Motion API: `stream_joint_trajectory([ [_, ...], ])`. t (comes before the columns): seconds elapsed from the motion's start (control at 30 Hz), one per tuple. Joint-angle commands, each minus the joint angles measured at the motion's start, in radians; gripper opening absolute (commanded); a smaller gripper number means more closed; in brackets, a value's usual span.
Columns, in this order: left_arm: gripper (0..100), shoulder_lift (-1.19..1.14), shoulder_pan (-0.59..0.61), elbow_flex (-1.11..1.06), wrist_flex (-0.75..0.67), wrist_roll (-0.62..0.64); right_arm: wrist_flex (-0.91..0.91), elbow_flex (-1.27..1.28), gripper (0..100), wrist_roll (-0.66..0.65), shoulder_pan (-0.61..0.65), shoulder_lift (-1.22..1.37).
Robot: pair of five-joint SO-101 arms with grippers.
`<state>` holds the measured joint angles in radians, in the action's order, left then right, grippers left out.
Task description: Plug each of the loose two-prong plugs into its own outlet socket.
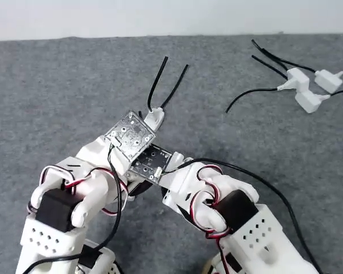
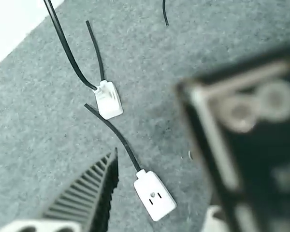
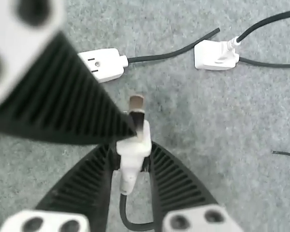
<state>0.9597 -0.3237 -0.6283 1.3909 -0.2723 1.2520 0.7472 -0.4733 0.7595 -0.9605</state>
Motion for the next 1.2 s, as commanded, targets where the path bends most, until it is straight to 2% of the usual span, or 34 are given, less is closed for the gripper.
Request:
stream_joint_trajectory([
  [0.0,29,-0.006,0.011,-0.025,-0.025,-0.005,0.001,-0.023,0.8,-0.008,-0.001,-0.031],
  [0.57,29,-0.006,0.012,-0.329,-0.180,-0.005,0.001,-0.029,0.8,-0.008,-0.001,-0.033],
  [1.0,29,-0.006,0.006,-0.378,-0.190,-0.006,0.070,-0.152,0.8,0.012,-0.001,-0.031],
  [1.17,29,-0.006,0.003,-0.426,-0.245,-0.005,0.068,-0.187,0.8,0.012,-0.001,-0.021],
])
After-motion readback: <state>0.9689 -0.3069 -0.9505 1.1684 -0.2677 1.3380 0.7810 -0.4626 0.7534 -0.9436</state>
